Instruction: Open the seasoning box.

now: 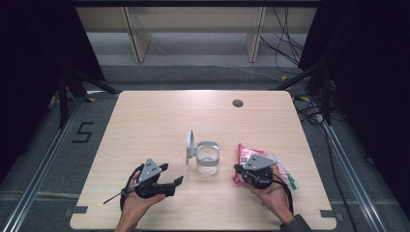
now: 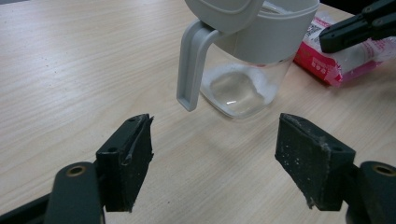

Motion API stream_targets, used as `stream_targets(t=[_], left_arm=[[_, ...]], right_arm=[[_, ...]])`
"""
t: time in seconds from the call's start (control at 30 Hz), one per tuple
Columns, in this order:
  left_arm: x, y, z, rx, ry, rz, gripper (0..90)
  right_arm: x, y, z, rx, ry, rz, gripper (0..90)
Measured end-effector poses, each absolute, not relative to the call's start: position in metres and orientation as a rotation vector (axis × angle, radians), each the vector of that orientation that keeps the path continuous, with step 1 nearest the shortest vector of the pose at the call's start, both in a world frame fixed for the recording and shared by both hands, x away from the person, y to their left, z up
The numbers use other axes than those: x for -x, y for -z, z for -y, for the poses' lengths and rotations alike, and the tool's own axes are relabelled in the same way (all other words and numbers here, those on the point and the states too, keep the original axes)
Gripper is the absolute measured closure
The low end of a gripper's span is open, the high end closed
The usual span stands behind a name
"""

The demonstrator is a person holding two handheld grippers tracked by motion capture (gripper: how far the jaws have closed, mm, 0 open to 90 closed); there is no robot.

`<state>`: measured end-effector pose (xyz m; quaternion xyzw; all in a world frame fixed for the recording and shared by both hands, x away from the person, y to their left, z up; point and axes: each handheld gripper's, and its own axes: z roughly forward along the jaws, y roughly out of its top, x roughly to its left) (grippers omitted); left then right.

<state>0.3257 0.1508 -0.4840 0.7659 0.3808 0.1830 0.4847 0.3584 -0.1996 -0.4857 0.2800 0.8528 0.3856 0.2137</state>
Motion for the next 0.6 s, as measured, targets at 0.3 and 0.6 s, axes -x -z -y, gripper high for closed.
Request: stream_targets(t=[0.3,0.6], left_arm=[[-0.326,0.484,-0.153,-1.876,-0.451,-0.905,26.7],[-0.324,0.483,-0.154,-1.876,-0.454,-0.926,26.7]], right_arm=[[-0.355,0.487,0.199,-0.774,-1.049,-2.395,90.0],[-0.339,0.487,0.218,-0.797,-1.045,-2.414,90.0]])
